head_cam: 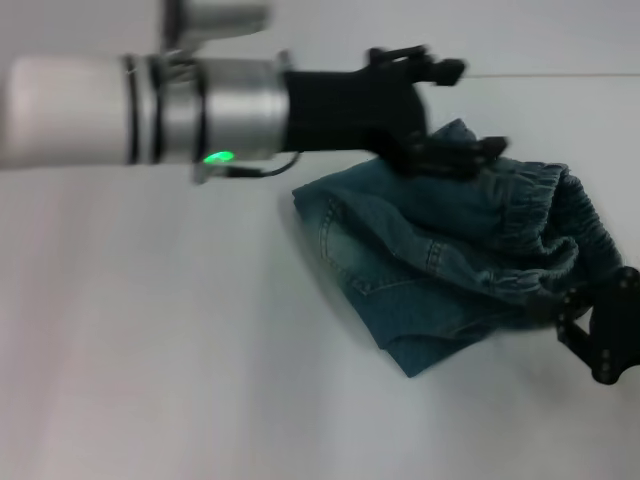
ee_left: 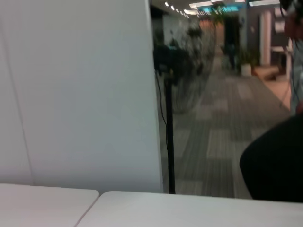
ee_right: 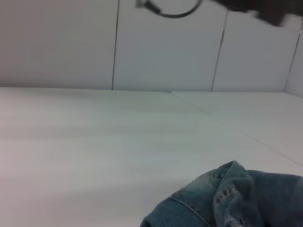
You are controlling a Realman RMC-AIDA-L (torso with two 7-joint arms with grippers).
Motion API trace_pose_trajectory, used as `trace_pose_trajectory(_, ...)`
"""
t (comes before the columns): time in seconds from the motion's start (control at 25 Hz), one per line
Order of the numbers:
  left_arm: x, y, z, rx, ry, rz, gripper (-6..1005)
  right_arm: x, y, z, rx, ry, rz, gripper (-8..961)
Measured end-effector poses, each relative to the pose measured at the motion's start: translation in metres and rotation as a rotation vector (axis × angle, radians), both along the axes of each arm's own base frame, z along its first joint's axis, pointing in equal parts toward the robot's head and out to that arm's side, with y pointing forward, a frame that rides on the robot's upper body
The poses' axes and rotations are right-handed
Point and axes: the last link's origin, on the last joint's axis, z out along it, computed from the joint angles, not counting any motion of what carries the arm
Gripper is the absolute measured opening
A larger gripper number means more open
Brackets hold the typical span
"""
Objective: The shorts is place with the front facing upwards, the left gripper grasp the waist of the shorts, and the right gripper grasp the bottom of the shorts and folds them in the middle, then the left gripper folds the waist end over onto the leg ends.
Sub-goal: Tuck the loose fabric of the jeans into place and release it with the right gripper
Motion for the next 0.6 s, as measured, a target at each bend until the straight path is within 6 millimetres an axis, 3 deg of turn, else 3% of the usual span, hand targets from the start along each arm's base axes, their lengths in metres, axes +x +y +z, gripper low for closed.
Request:
trace_pose_trajectory(0.4, -0.064, -0.038, 0.025, 0.016, -0.071, 0.047, 919, -0.014, -0.002, 0.033, 0.008, -0.009, 0.000, 58)
trace_pose_trajectory(0.6, -0.096, -0.048, 0.033, 0.015, -0.121, 0.113, 919, -0.021, -0.005, 0.043, -0.034, -0.040, 0.020, 204)
